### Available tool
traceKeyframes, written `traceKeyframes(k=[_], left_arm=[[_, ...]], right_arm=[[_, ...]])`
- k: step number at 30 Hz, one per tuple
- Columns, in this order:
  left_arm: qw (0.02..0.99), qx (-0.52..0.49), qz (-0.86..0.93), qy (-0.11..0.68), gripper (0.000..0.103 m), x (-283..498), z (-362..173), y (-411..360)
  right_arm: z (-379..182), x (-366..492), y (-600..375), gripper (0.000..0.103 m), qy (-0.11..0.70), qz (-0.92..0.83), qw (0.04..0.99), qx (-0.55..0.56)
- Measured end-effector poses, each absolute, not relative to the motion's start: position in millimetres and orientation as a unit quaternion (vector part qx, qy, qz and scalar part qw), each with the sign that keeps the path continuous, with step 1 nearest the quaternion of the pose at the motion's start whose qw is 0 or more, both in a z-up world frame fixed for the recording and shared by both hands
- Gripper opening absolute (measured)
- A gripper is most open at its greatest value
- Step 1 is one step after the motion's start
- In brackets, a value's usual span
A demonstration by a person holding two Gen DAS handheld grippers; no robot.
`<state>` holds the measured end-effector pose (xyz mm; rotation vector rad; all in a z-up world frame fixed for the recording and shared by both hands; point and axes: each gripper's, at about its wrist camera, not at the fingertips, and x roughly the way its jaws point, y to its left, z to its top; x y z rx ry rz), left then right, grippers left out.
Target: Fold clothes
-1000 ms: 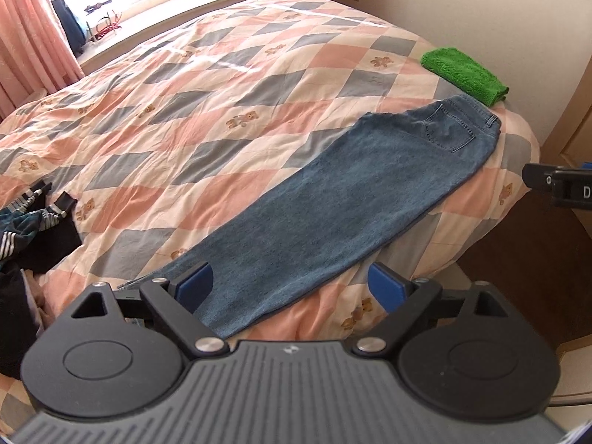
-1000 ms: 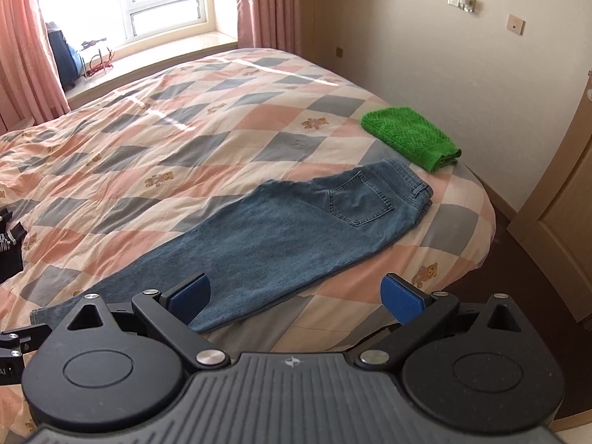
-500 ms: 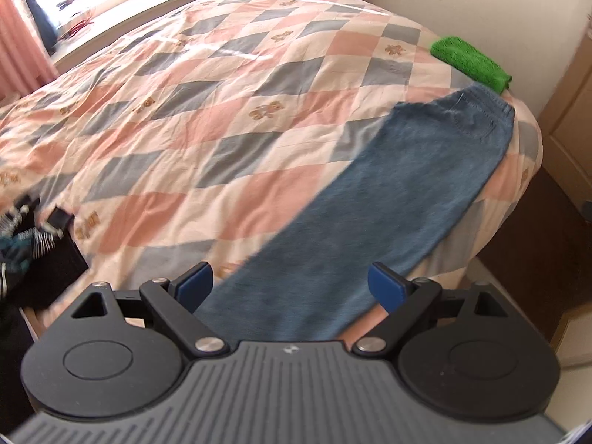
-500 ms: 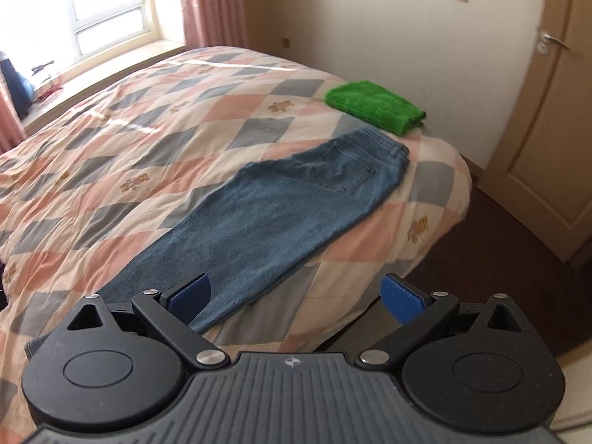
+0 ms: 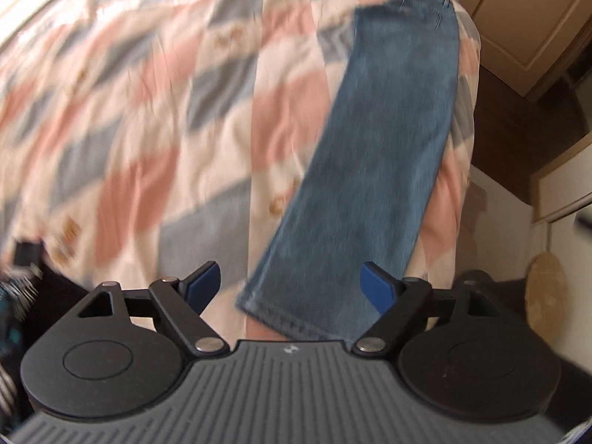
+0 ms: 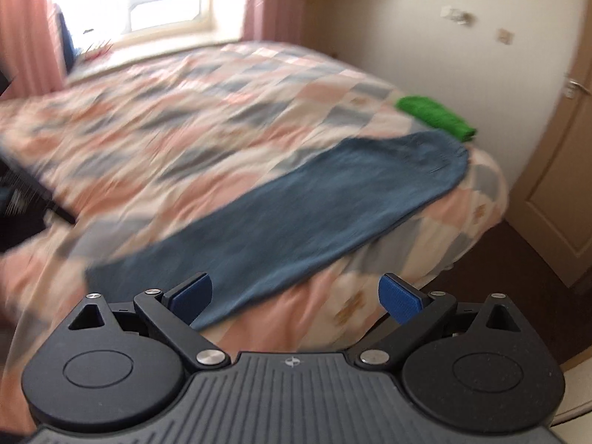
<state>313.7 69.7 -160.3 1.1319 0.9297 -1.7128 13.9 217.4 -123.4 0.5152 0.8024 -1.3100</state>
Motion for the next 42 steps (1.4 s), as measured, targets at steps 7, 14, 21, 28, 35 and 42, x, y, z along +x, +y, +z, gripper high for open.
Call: traceKeyframes(k=[7, 14, 21, 28, 35, 42], left_arm=[[0.416, 0.406, -0.634, 0.51, 0.069, 362.2, -231.4, 57.8], [0.406, 0.398, -0.615, 0.546, 0.073, 374.6, -289.8, 50.4], [0.414, 0.325, -0.601, 0.601, 0.074, 390.3, -328.5, 45.5], [0.413, 0.29, -0.601, 0.621, 0.039, 399.1, -331.7, 38.4], [0.401, 0.261, -0.605, 0.637, 0.024, 399.0, -325.3, 32.4], [0.413, 0.253, -0.587, 0.649, 0.023, 393.1, -326.1, 27.2]], right_arm=[[-192.1, 115.3, 252.0, 0.087, 0.447, -0.489, 0.732, 0.161], [-264.0, 188.7, 268.3, 0.067, 0.469, -0.444, 0.756, 0.107], [-325.7, 232.1, 274.2, 0.066, 0.498, -0.457, 0.736, 0.038], [-364.0, 253.5, 284.1, 0.063, 0.515, -0.489, 0.7, -0.075], [-366.5, 242.5, 257.3, 0.037, 0.521, -0.493, 0.691, -0.087], [-354.8, 231.2, 236.4, 0.019, 0.512, -0.459, 0.722, -0.075]])
